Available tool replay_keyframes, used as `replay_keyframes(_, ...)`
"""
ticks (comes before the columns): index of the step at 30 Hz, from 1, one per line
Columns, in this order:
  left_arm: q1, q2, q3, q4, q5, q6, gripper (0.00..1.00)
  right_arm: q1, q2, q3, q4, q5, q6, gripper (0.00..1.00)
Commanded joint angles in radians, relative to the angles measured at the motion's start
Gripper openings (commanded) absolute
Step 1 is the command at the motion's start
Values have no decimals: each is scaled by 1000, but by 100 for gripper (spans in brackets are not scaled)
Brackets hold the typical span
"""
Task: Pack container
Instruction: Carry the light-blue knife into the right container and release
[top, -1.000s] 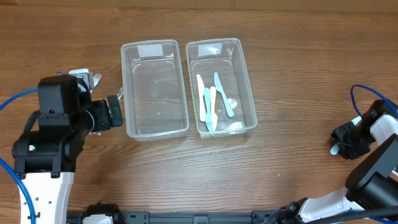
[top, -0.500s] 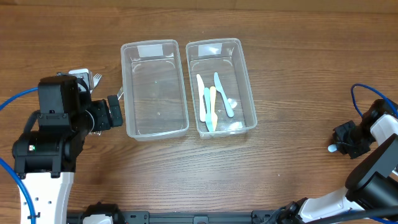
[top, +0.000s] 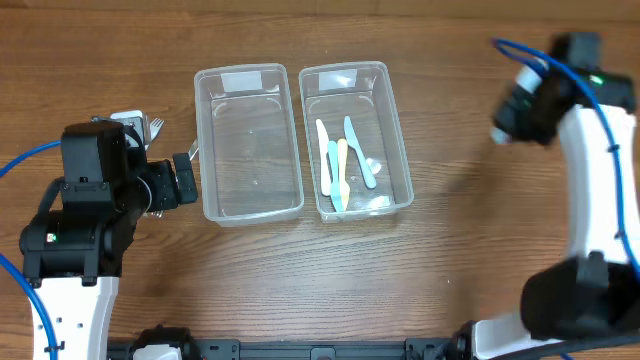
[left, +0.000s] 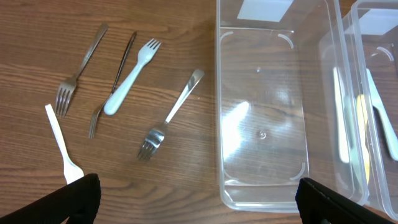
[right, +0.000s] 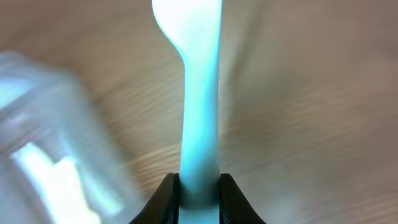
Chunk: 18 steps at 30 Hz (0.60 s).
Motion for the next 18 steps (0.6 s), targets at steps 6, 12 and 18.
replay_keyframes(6,-5,3,20,1,-3,4,100,514,31,122,16,-9,-78,4)
replay_keyframes(12,-5,3,20,1,-2,4,100,587,219,84,31,-26,-72,4)
replay_keyframes(18,-5,3,20,1,-3,4,100,587,310,84,37,-35,-75,48)
